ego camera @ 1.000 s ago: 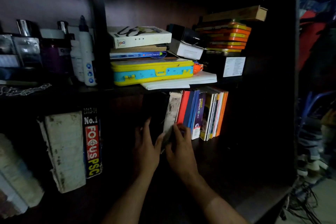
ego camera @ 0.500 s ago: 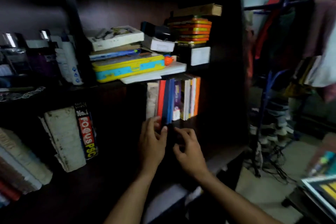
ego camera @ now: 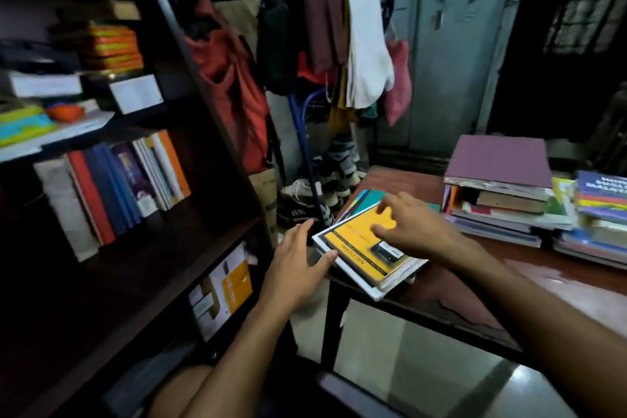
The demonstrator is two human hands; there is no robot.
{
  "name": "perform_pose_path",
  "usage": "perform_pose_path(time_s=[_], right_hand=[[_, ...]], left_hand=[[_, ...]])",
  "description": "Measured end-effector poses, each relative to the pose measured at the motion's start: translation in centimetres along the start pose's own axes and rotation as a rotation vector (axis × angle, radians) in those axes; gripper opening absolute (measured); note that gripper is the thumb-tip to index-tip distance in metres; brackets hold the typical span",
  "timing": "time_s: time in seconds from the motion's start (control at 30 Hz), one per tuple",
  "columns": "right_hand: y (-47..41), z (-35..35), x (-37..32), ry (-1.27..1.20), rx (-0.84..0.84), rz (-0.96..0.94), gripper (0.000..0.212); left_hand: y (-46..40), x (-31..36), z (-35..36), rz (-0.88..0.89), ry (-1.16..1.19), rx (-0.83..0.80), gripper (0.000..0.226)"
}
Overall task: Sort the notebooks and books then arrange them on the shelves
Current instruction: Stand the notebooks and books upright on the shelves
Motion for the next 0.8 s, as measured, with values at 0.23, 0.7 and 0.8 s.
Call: perform_pose_path(time_s=[0.23,0.7,0.8], right_hand=[[3.3,1.7,10.1,-0.146,-0.254,0.344,0.063],[-0.2,8.0,10.7,-1.181,-0.103,0.477,0.059],[0.3,8.0,10.9,-1.221,-0.107,0.540,0.047]], left_hand=[[-4.7,1.1,2.5,-0.010,-0.042,-0.252,0.090],[-5.2,2.8,7.5,-0.202,-0.253,-0.311,0.100],[-4.4,3.6,8.1,-0.280,-0.125,-0.306,0.091]])
Point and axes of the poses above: each hand's wrist, its own y-axis away from the middle knuckle, its own z-axis out of the palm, x = y × z, the point moved 6 cm from there along -y, towards the middle knuckle, and after that the axes turned 10 degrees about z, right-handed, at the moved point
